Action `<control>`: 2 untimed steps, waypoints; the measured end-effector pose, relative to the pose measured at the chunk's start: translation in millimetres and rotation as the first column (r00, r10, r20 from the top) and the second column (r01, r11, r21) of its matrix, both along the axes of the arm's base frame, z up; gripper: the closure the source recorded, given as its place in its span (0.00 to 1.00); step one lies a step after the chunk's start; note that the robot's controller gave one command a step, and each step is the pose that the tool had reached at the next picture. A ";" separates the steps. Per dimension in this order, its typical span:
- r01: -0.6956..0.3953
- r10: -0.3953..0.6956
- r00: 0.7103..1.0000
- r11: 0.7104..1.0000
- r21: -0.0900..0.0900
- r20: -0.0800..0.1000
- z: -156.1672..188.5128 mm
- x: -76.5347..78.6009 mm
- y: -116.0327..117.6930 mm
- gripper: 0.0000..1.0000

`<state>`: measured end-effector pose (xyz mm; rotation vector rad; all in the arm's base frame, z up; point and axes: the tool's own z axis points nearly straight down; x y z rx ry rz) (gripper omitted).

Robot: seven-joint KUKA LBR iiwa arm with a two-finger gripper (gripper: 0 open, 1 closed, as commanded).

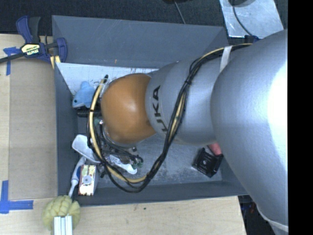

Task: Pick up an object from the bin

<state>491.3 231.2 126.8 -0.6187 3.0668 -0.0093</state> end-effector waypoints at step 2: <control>0.000 0.000 1.000 1.000 0.003 0.007 37.9 1.5 0.7 1.00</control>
Offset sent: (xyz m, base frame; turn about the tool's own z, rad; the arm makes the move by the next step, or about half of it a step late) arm 0.0006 0.0001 0.0317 -0.0002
